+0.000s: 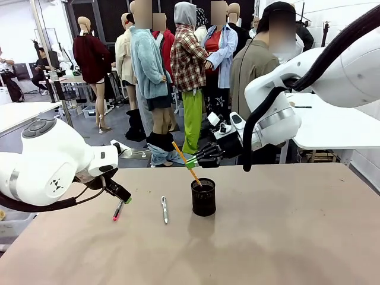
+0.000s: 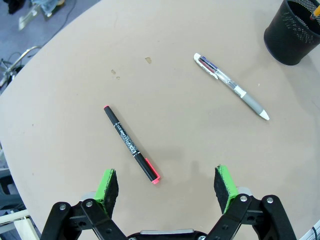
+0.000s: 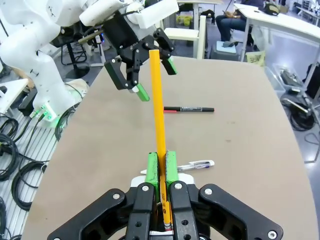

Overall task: Place the pens into the pen holder.
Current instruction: Pick up a writing instrument from the table and place it into the Pen holder.

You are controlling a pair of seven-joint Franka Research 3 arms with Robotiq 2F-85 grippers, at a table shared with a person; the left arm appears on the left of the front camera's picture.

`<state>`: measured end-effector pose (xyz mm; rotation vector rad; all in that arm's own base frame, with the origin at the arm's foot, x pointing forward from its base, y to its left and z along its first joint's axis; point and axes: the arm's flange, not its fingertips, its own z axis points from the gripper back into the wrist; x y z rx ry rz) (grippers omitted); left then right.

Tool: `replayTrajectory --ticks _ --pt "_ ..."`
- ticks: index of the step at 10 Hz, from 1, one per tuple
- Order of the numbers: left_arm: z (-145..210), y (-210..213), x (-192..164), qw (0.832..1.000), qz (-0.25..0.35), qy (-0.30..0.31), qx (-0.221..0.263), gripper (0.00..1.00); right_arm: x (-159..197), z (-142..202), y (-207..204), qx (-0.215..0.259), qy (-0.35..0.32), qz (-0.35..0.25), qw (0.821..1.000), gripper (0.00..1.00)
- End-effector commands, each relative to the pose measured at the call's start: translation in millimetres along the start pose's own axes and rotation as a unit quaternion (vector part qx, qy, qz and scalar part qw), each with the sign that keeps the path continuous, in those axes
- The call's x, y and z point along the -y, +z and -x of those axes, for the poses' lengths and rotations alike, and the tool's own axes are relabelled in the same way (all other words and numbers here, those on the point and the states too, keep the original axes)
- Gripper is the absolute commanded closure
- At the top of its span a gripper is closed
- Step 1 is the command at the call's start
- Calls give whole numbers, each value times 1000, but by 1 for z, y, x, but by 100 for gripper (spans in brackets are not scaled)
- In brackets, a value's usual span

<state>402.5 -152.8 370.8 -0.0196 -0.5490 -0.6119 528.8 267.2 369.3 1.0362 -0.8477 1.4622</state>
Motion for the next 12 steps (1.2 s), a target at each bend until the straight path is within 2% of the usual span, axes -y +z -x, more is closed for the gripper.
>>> replayTrajectory --ticks 1,5,6,10,11,12 --pt "1 0 -2 1000 0 2 1 0 6 6 -7 -9 -5 -5 1000 100" --pt "1 0 -2 1000 0 2 1 0 -1 33 -9 -25 -15 5 1000 100" --pt "1 0 -2 1000 0 2 1 0 -1 37 -7 -26 -14 5 1000 93" --pt "1 0 -2 1000 0 2 1 0 -5 40 5 -19 -17 20 999 19" --pt "1 0 -2 1000 0 2 1 0 -10 39 18 -26 -21 42 999 19" --pt "1 0 -2 1000 0 2 1 0 -16 39 40 -59 -52 88 993 19"
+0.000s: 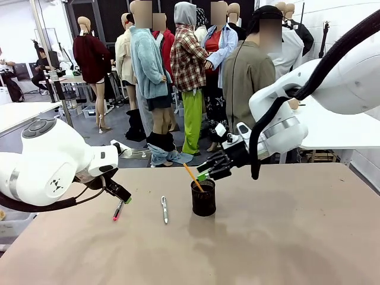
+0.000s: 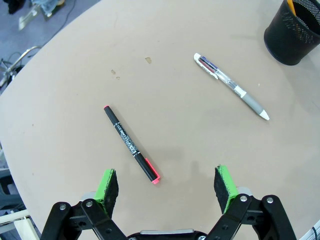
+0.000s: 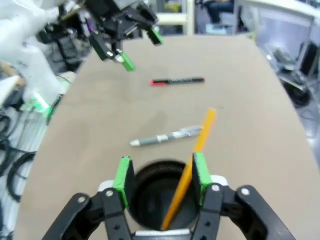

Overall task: Place the pens into the pen holder.
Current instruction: Pick up a writing instrument from the table and place it into the Pen holder.

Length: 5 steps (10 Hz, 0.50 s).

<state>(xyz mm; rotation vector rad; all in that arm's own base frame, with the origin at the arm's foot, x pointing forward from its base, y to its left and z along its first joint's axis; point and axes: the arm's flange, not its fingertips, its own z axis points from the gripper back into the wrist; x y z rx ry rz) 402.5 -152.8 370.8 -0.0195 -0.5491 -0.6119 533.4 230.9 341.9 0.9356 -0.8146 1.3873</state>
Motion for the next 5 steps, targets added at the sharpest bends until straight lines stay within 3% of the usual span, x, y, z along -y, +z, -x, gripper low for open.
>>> replayTrajectory --ticks 1,4,5 --pt "1 0 -2 1000 0 2 1 0 -20 4 45 -74 -67 106 989 19" --pt "1 0 -2 1000 0 2 1 0 -35 15 126 -177 -186 225 940 19" --pt "1 0 -2 1000 0 2 1 0 -39 19 146 -228 -244 252 908 19"
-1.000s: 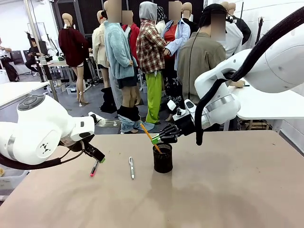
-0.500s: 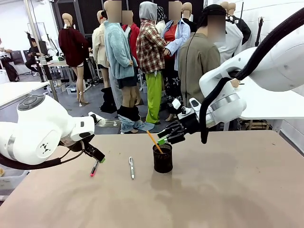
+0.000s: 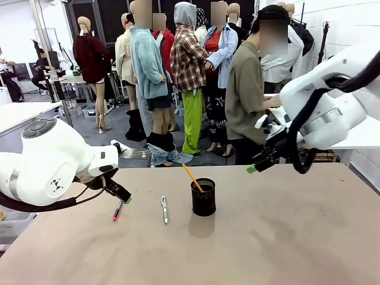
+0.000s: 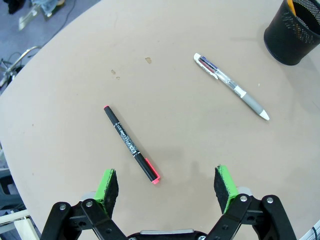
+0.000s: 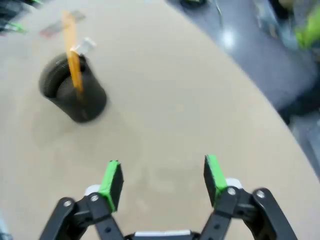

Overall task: Place the pens into the pen holder.
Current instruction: Pick up a writing instrument from the table and place it into the Pen holder.

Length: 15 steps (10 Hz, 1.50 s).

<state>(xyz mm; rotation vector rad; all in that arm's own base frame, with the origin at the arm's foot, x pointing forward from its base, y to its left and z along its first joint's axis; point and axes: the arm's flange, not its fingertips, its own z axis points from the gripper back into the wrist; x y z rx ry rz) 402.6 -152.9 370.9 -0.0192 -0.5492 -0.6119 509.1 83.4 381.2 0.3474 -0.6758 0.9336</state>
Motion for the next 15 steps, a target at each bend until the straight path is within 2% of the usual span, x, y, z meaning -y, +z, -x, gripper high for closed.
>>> replayTrajectory --ticks 1,3,4,5,12,14,15 --pt "1 0 -2 1000 0 2 0 0 -2 3 25 -130 -113 24 985 19" --pt "1 0 -2 1000 0 2 0 0 5 8 35 -191 -193 76 959 19" --pt "1 0 -2 1000 0 2 0 0 3 -4 20 -216 -194 94 952 19" --pt "1 0 -2 1000 0 2 0 0 15 62 18 -143 -119 90 978 19" --pt "0 0 0 1000 0 0 0 0 15 62 18 -143 -119 90 978 19" --pt "-18 -4 -15 995 -1 48 -92 0 15 62 18 -143 -119 90 978 19" --pt "-30 -11 -27 993 12 56 -101 0 15 62 18 -143 -119 90 978 19"
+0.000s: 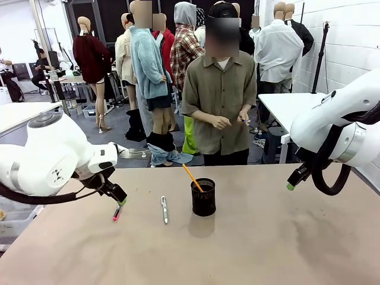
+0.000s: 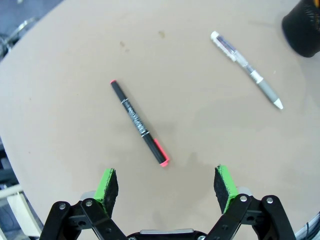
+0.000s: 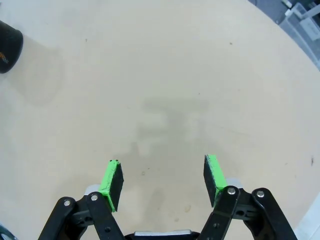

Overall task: Place the pens into the pen holder.
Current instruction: Pick up a writing instrument from the table and place it into the Pen holder.

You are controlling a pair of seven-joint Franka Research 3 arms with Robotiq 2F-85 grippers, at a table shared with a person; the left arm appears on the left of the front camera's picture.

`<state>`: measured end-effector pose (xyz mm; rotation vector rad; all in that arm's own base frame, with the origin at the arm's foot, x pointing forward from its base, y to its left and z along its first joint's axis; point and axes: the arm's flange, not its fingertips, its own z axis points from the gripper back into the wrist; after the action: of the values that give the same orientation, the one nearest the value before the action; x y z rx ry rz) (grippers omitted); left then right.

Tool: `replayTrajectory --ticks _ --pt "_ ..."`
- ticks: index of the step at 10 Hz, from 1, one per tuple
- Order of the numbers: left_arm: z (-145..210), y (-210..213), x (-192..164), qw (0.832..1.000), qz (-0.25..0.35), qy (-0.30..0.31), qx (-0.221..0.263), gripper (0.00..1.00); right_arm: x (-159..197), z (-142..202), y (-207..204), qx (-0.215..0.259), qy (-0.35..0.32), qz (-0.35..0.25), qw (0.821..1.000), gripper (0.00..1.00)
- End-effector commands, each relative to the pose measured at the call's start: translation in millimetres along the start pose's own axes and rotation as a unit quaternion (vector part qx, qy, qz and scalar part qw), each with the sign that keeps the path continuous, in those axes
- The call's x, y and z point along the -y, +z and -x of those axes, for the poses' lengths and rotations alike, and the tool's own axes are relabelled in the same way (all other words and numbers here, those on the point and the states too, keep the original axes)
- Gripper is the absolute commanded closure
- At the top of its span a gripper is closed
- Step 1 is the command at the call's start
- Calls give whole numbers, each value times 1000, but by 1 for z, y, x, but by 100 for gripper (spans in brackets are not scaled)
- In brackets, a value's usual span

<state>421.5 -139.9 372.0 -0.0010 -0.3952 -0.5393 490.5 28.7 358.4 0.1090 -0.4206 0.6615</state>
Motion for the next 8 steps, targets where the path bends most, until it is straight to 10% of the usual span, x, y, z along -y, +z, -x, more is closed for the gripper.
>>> replayTrajectory --ticks 1,8 --pt "-36 -7 -13 998 14 30 -55 0 1 5 -3 11 4 -5 1000 19" --pt "-72 -75 -40 985 34 82 -150 0 1 5 -3 11 4 -5 1000 19"
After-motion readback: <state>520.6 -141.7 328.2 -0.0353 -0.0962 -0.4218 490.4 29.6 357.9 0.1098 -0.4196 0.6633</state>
